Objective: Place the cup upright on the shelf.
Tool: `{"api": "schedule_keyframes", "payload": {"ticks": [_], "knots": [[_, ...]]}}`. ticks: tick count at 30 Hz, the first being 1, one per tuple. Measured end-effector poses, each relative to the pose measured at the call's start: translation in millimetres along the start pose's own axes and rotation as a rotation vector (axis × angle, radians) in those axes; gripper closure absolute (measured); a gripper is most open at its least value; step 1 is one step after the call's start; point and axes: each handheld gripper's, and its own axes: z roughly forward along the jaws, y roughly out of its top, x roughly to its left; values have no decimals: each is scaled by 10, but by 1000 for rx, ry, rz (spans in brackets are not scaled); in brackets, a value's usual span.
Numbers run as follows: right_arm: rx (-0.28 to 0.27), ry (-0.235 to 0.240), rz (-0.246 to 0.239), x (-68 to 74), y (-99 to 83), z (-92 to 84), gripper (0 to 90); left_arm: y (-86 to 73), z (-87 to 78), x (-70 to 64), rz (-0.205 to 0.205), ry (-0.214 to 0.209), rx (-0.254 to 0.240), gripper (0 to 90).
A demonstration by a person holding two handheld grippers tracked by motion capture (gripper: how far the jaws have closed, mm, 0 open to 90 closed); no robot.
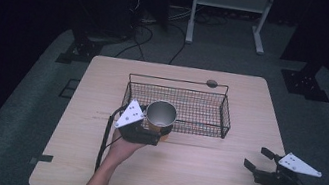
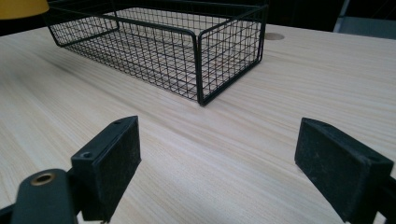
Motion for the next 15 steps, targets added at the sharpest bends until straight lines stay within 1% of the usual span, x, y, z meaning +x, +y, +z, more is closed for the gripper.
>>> {"api": "schedule_keyframes", "payload": {"ticks": [6, 8, 12, 15], "knots": [[-1, 2, 0, -1, -1, -2, 133, 115, 60, 83, 15, 5, 2, 132], [-1, 2, 1, -2, 0, -1, 133, 141, 82, 111, 9, 5, 0, 132], [-1, 5, 0, -1, 0, 0, 135, 187, 133, 165, 16, 12, 6, 132], [0, 5, 1, 0, 0, 0, 135, 214, 167, 205, 9, 13, 5, 132]]}}
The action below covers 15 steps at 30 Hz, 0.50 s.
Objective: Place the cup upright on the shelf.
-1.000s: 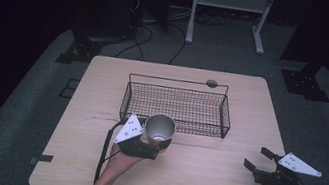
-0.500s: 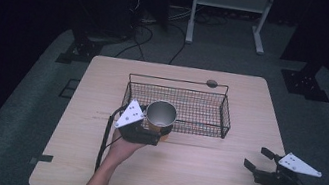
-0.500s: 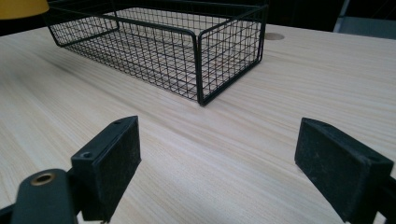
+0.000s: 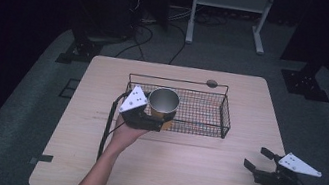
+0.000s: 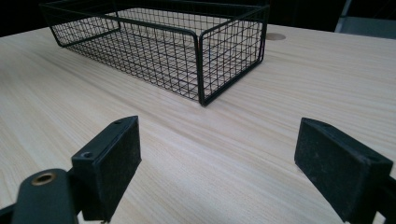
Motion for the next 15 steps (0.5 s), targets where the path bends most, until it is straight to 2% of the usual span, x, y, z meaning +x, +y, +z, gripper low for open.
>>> {"api": "schedule_keyframes", "payload": {"ticks": [10, 15], "knots": [[0, 0, 1, 1, 0, 1, 134, 61, 145, 154, 17, 12, 28, 132], [0, 2, -1, 3, 0, 2, 135, 64, 187, 247, -1, 12, 14, 132]]}}
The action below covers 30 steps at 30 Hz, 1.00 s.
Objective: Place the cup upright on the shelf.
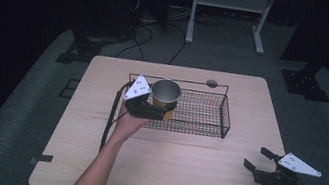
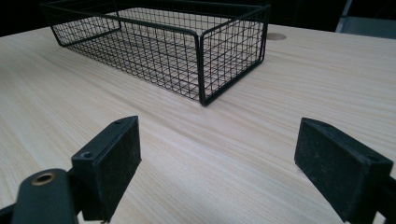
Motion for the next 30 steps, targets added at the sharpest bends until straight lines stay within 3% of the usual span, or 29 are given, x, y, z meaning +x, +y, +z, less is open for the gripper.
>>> {"api": "schedule_keyframes", "payload": {"ticks": [15, 20, 28, 30], "knots": [[-2, 2, 1, -6, 0, 0, 135, 73, 252, 246, 20, -68, 43, 132], [-3, 4, 2, -9, -1, -2, 134, 69, 317, 283, 22, -76, 30, 132], [-4, 5, 3, -9, -1, -3, 135, 49, 416, 417, 28, -89, 61, 132], [-2, 4, 1, -7, -1, -2, 135, 40, 435, 440, 25, -89, 45, 131]]}}
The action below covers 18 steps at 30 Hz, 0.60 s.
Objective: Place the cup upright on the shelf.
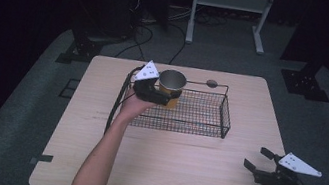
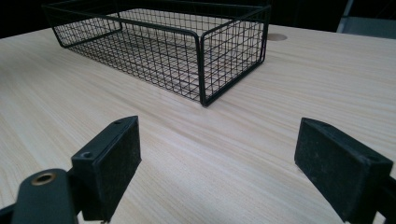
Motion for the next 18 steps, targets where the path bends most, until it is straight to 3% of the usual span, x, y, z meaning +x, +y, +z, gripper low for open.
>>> {"api": "schedule_keyframes", "payload": {"ticks": [9, 13, 18], "knots": [[-2, 0, 3, -4, 0, -1, 134, -21, 135, 67, -8, -37, 25, 131], [0, 1, 2, -1, 0, -1, 134, -28, 228, 75, 19, -43, 53, 131], [-2, 1, 5, -4, -1, -2, 134, -75, 318, 84, -1, -53, 78, 130]]}}
